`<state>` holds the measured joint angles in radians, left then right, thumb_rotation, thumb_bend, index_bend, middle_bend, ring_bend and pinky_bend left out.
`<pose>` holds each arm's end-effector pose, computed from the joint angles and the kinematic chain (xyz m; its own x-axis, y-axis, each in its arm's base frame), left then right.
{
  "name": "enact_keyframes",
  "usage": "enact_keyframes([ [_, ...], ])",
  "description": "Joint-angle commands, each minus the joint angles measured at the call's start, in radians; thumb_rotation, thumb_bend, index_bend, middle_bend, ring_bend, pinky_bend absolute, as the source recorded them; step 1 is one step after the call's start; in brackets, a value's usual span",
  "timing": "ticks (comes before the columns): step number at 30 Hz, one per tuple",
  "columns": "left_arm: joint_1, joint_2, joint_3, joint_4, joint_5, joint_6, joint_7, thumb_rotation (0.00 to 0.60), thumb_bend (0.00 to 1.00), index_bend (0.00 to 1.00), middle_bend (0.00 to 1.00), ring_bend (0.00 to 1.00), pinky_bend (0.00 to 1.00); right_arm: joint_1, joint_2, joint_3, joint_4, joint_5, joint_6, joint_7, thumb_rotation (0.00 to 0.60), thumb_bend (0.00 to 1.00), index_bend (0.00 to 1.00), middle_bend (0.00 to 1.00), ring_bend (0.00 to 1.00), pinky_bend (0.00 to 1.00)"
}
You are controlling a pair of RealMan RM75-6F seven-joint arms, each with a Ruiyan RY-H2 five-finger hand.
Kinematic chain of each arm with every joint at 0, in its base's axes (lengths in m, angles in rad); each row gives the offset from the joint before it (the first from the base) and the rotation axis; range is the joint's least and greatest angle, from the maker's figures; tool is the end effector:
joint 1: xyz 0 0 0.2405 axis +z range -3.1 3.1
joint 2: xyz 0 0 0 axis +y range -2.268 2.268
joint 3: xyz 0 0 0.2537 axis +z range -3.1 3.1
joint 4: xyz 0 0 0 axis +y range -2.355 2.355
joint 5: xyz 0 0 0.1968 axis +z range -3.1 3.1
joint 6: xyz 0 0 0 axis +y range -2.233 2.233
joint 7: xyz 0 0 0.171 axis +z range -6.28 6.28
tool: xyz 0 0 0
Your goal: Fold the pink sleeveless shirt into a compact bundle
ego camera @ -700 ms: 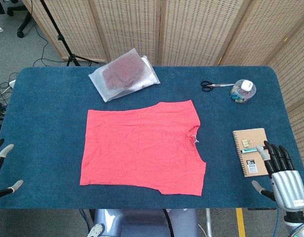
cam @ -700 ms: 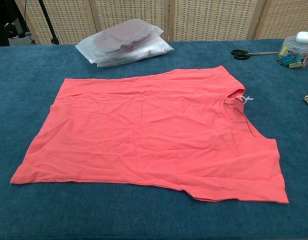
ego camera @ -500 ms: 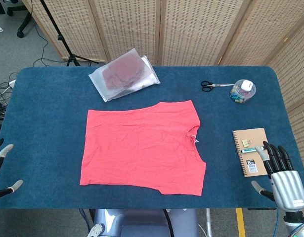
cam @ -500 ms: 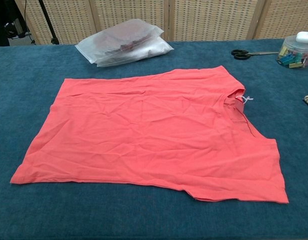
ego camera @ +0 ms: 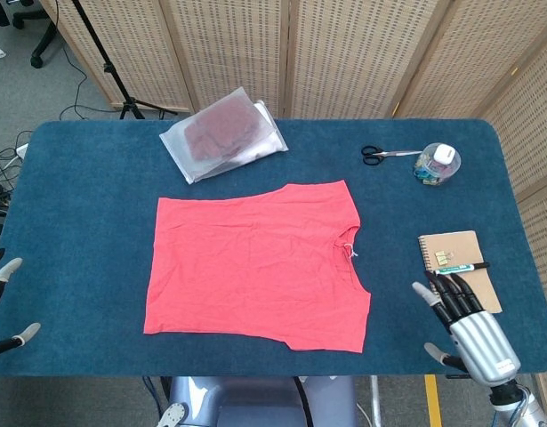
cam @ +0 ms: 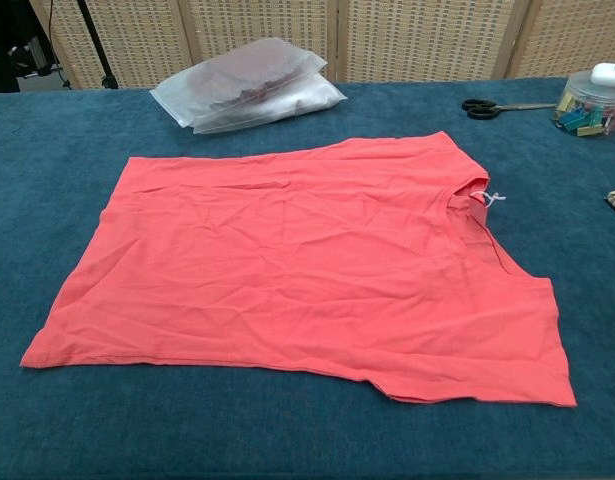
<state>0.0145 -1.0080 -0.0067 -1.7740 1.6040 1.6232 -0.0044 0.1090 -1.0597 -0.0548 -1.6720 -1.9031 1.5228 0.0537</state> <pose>-0.2772 0.1679 0.1990 0.3463 -0.0537 0.9366 0.9373 -0.0212 -0.3478 -0.2382 -0.1773 0.1469 0.3734 -0.0767 0.9245 -0.8569 -0.4103 0.3121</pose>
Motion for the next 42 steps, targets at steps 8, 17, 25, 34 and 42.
enact_keyframes([
  [8,-0.002,-0.003,-0.004,-0.003,-0.01,-0.006,0.008,0.6,0.0,0.0,0.0,0.0,0.0,0.106,-0.14,-0.042,0.129,-0.125,-0.112,0.005,0.6,0.0,0.22,0.0,0.0,0.0],
  [17,-0.009,-0.013,-0.011,-0.003,-0.031,-0.023,0.031,0.6,0.0,0.0,0.0,0.0,0.0,0.158,-0.257,-0.03,0.179,-0.124,-0.198,-0.089,0.6,0.01,0.34,0.0,0.0,0.0],
  [25,-0.015,-0.017,-0.016,-0.006,-0.049,-0.038,0.045,0.6,0.0,0.0,0.0,0.0,0.0,0.187,-0.34,-0.027,0.249,-0.09,-0.254,-0.133,0.6,0.03,0.39,0.0,0.0,0.0],
  [34,-0.021,-0.02,-0.02,-0.006,-0.063,-0.052,0.055,0.6,0.0,0.0,0.0,0.0,0.0,0.203,-0.4,-0.043,0.331,-0.062,-0.28,-0.165,0.6,0.04,0.39,0.01,0.0,0.0],
  [42,-0.023,-0.024,-0.021,-0.005,-0.067,-0.054,0.064,0.6,0.0,0.0,0.0,0.0,0.0,0.216,-0.427,-0.053,0.379,-0.058,-0.283,-0.221,0.6,0.04,0.39,0.01,0.0,0.0],
])
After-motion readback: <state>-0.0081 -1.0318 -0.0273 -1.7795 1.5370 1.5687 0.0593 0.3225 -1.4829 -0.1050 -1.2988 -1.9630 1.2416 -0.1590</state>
